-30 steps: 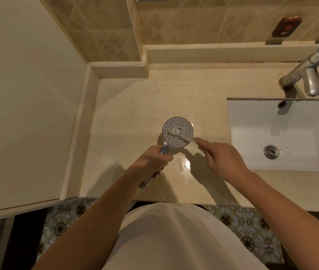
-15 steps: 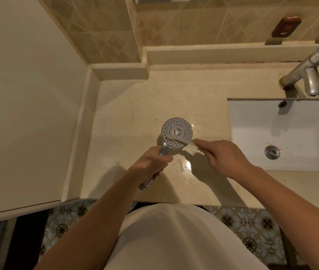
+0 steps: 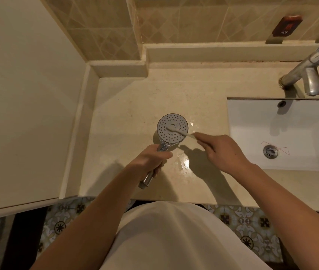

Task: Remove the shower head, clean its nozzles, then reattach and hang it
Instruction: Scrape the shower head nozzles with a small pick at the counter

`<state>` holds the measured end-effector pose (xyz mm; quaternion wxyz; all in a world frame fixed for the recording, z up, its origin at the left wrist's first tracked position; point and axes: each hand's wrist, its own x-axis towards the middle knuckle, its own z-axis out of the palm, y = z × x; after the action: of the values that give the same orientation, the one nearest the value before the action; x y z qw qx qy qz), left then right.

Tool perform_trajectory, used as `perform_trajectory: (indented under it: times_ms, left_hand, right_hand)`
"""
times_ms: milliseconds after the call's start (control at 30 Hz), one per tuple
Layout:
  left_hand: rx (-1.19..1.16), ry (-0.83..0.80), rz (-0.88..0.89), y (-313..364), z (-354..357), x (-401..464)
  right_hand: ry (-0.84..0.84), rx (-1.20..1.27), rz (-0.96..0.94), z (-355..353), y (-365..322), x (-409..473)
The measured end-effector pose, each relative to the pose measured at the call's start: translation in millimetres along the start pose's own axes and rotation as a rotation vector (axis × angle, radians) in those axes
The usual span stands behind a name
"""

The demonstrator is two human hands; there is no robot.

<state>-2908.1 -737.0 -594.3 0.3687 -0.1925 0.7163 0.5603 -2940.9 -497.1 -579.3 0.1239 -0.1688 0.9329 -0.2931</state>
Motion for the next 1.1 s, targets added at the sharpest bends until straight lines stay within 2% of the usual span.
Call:
perform_trajectory:
  times_ms: [67,233,400,533,700,767,900,1033,1100]
  left_hand:
    - [-0.012,-0.008,-0.008,0.0,-0.6,0.7]
    - [-0.071,-0.033,-0.036,0.0,-1.0,4.3]
    - [-0.121,-0.039,-0.055,-2.7,-4.0,6.9]
    - [-0.150,-0.050,-0.059,-1.2,-5.1,9.1]
    - [-0.187,-0.065,-0.057,0.5,-6.5,9.7]
    - [-0.192,-0.069,-0.056,1.2,-7.3,8.9]
    - [-0.154,-0.064,-0.039,4.9,-7.9,6.9]
    - [-0.058,-0.015,-0.016,6.5,-7.8,3.4]
    - [0.001,0.031,-0.015,6.5,-7.0,1.9]
  right_hand:
    - [-0.052,-0.015,-0.041,3.4,-5.2,-6.4]
    - [0.102,0.082,0.129,5.0,3.1,-6.2]
    - [-0.016,0.068,0.040,15.1,-6.5,-18.3]
    - [0.138,0.125,0.138,17.6,1.7,-18.1]
    - [-0.003,0.112,0.045,24.3,-6.2,-27.9]
    - [0.057,0.116,0.073,23.2,-4.1,-25.8]
    - [0.198,0.175,0.160,19.1,-1.2,-14.5]
    - [0.091,0.179,0.102,20.7,-8.5,-15.5]
    - [0.097,0.137,0.102,17.9,-6.8,-13.3]
